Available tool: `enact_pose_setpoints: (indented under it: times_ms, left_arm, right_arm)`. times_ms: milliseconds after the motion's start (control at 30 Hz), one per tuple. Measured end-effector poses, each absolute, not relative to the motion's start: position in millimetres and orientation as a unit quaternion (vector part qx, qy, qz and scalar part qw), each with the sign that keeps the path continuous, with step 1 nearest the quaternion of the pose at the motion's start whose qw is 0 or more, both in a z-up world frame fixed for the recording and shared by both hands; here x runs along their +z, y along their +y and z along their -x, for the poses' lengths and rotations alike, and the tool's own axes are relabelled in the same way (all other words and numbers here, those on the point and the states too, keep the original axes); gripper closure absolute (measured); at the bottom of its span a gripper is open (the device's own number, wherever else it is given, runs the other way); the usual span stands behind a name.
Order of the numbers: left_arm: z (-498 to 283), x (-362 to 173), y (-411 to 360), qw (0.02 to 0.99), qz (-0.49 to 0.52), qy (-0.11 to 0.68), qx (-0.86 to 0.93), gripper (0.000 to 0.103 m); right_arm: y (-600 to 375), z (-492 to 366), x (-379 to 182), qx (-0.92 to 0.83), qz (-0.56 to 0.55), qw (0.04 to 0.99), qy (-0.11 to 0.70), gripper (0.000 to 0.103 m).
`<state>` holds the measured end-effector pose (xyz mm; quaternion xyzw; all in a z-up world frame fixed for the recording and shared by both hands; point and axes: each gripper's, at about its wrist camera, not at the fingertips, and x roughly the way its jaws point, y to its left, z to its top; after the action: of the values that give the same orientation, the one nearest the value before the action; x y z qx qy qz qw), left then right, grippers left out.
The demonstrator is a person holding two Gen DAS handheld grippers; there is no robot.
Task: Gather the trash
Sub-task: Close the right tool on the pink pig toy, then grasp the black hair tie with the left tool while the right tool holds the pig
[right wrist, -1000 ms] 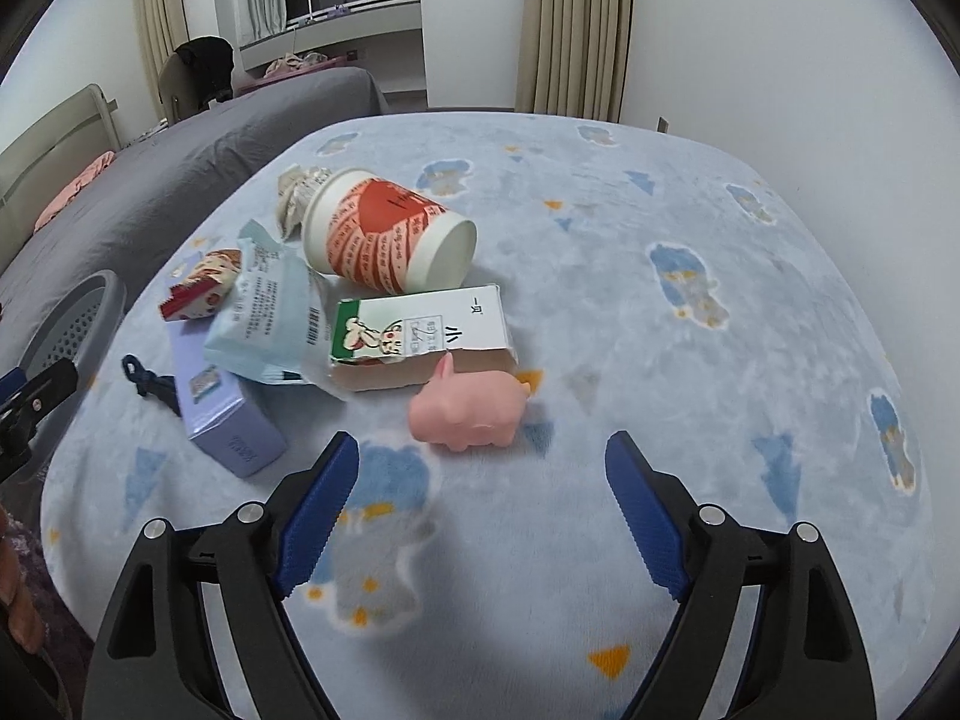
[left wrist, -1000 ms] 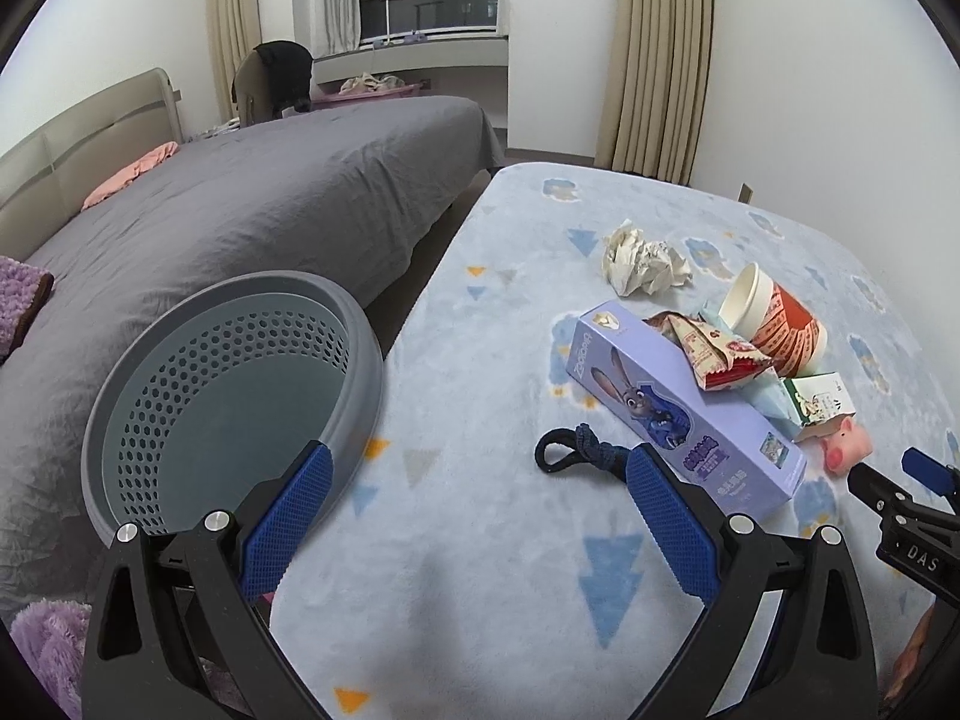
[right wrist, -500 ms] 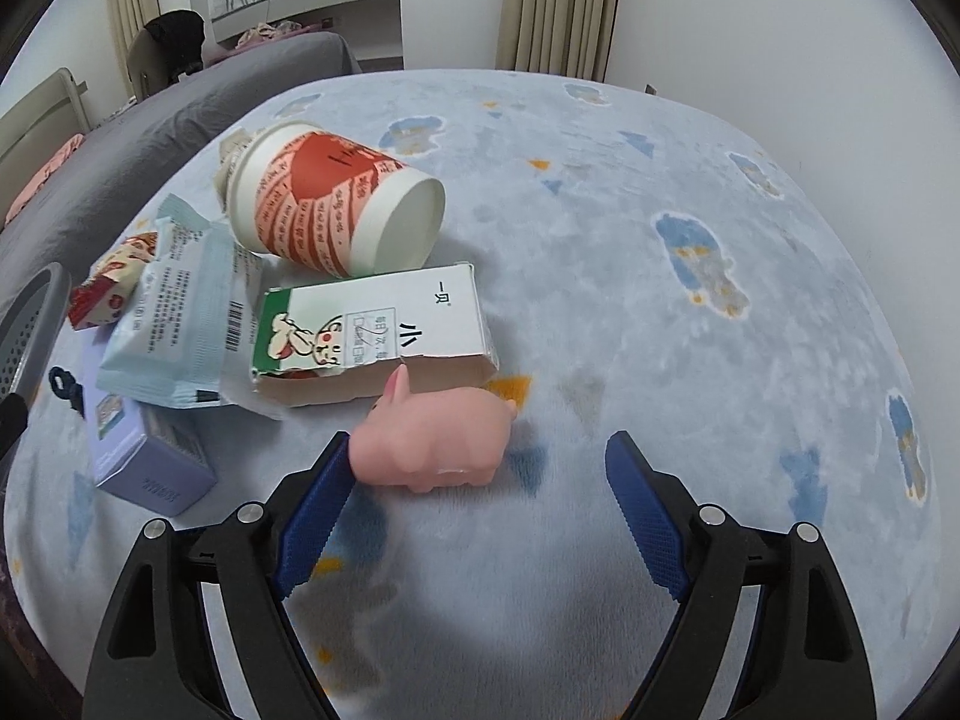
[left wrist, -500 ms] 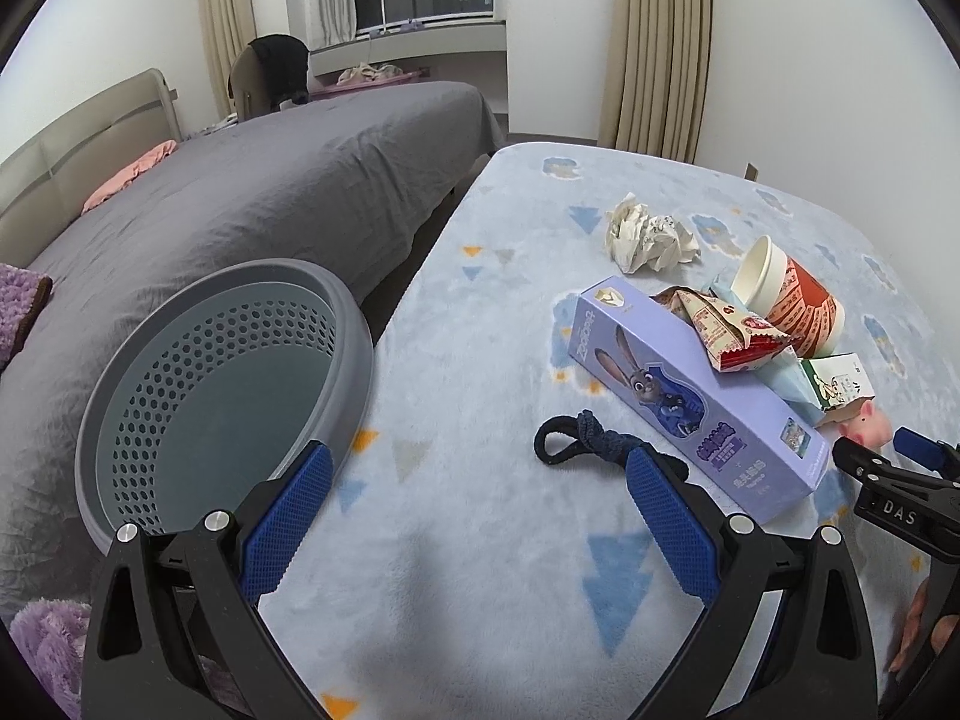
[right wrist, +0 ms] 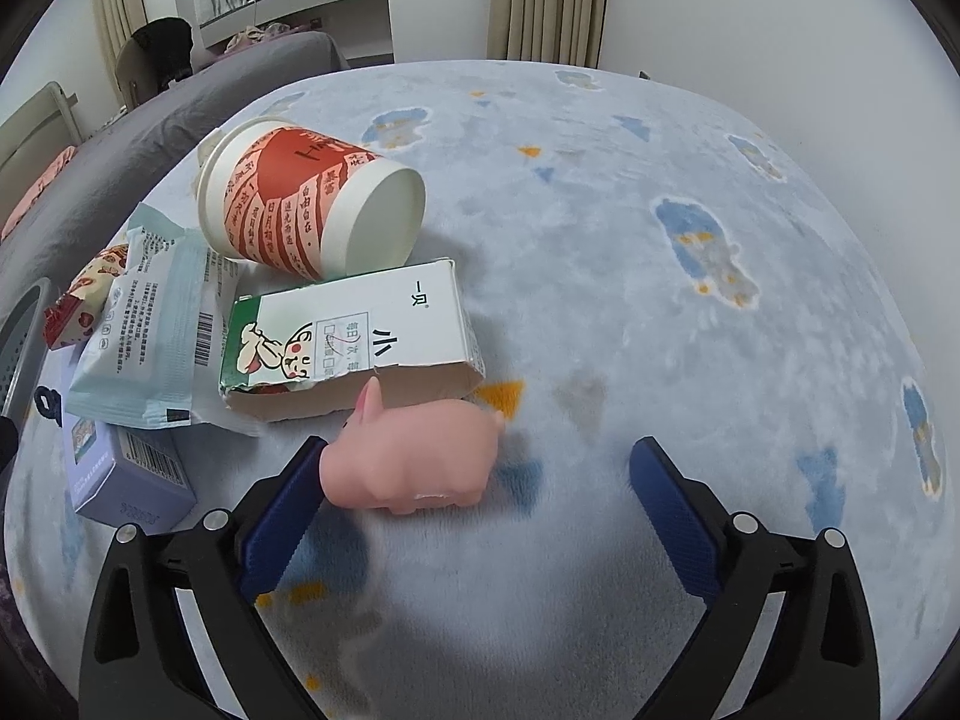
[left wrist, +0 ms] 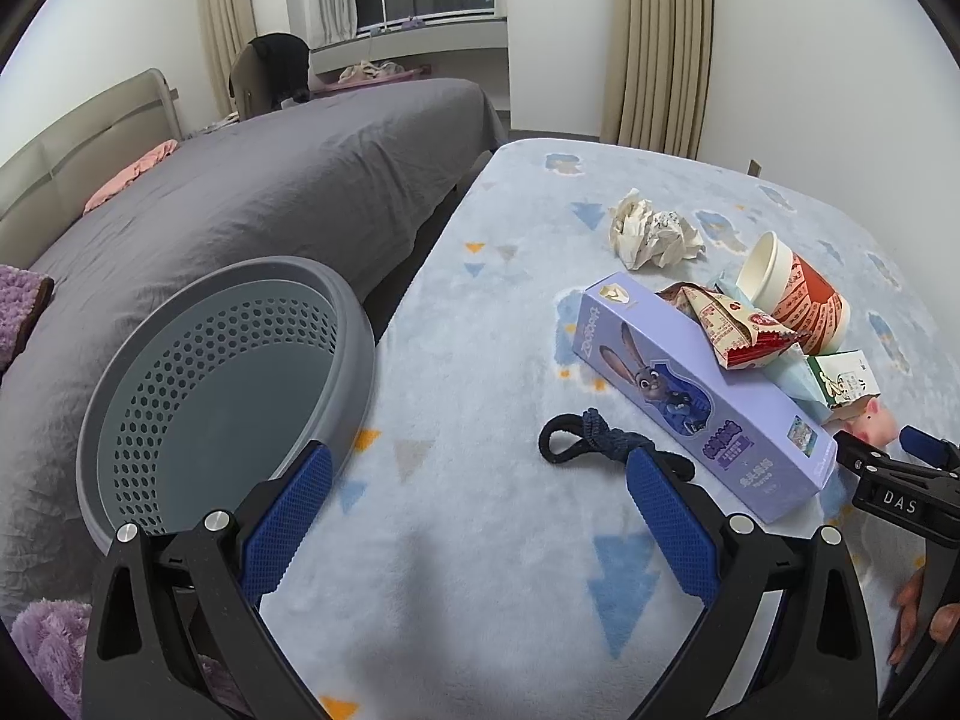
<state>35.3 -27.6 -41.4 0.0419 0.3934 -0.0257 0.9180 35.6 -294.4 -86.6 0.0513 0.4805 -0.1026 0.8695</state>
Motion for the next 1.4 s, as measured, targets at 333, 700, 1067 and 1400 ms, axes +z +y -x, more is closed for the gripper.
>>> enact_pose_setpoints:
  times_ms: [333, 700, 1067, 1400]
  left_arm:
    - [-35, -43, -28, 0.919, -0.051, 0.391, -0.02, 0.007]
    - [-32, -46, -32, 0.919, -0.062, 0.388, -0.02, 0.007]
    - [-25, -46, -33, 0.918, -0.063, 0.39, -0.028, 0.007]
    - [-37, -60, -40, 0.903, -0.061, 0.423, -0.039, 0.007]
  right_arm:
    - [-297, -31, -85, -0.092, -0.056, 0.874, 0.475, 0.009]
    - [-286, -26, -77, -0.072, -0.043, 0.884, 0.461, 0.045]
    - [-289, 5, -62, -0.039, -0.101, 0.894, 0.435, 0.057]
    - [-284, 18, -44, -0.018, -0.1, 0.905, 0.413, 0.057]
